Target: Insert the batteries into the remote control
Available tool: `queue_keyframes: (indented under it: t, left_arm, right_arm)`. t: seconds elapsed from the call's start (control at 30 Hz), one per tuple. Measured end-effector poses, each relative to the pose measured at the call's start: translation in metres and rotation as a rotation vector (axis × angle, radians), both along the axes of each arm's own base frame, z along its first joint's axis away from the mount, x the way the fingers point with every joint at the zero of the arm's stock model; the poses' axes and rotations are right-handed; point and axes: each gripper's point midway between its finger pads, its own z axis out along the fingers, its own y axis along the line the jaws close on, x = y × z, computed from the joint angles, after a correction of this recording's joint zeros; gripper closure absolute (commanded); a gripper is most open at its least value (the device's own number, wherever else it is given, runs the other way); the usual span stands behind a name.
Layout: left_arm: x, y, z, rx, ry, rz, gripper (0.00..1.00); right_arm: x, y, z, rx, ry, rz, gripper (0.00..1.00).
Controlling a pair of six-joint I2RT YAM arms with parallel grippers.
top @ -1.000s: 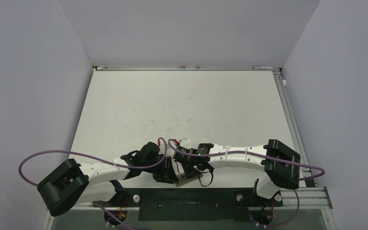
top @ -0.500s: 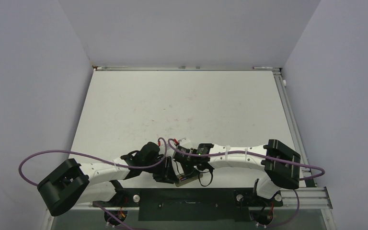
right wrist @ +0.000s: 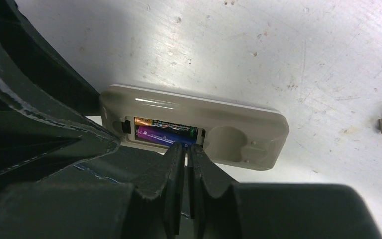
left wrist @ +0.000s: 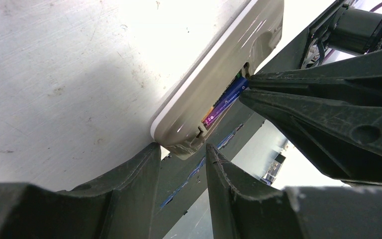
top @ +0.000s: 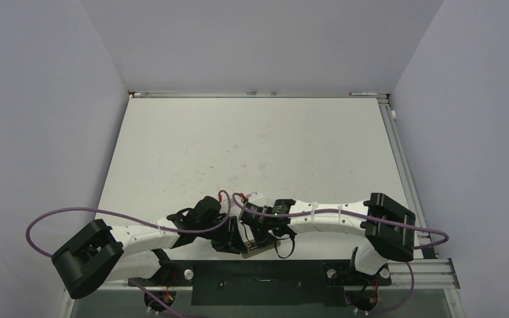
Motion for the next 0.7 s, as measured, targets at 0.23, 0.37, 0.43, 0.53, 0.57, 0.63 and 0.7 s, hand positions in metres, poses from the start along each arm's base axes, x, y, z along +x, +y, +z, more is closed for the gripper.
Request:
queue_keyframes:
  t: [0.23, 0.37, 0.43, 0.53, 0.57, 0.63, 0.7]
  left_arm:
    - [0.0000, 0.0001, 0.0000, 0.000, 0.000, 0.000, 0.64]
    - [-0.0004, 0.0003, -0.0002, 0.001, 0.002, 0.000, 0.64]
    - [-0.0003, 0.0004, -0.0002, 0.001, 0.002, 0.000, 0.64]
    - [-0.0003, 0.0004, -0.0002, 0.001, 0.002, 0.000, 0.64]
    - [-0.0003, 0.0004, -0.0002, 0.001, 0.002, 0.000, 0.64]
    - [-0.0003, 0.0004, -0.0002, 0.001, 0.002, 0.000, 0.64]
    - [-0.0003, 0.0004, -0.0001, 0.001, 0.002, 0.000, 0.64]
  right_arm:
    - [-0.0036, 0.0003, -0.0030, 0.003, 0.008, 0.007, 0.91]
    - [-0.0061, 0.0003, -0.0067, 0.003, 0.015, 0.012, 0.91]
    - [-0.0064, 0.0003, -0.0067, 0.003, 0.015, 0.013, 0.91]
    - [-0.0064, 0.0003, -0.0068, 0.003, 0.015, 0.013, 0.91]
    - [-0.0064, 0.0004, -0.0068, 0.003, 0.014, 0.013, 0.91]
    - [-0.0063, 0.0004, -0.0071, -0.001, 0.013, 0.013, 0.91]
    - [-0.0064, 0.0010, -0.0072, -0.011, 0.011, 0.016, 0.91]
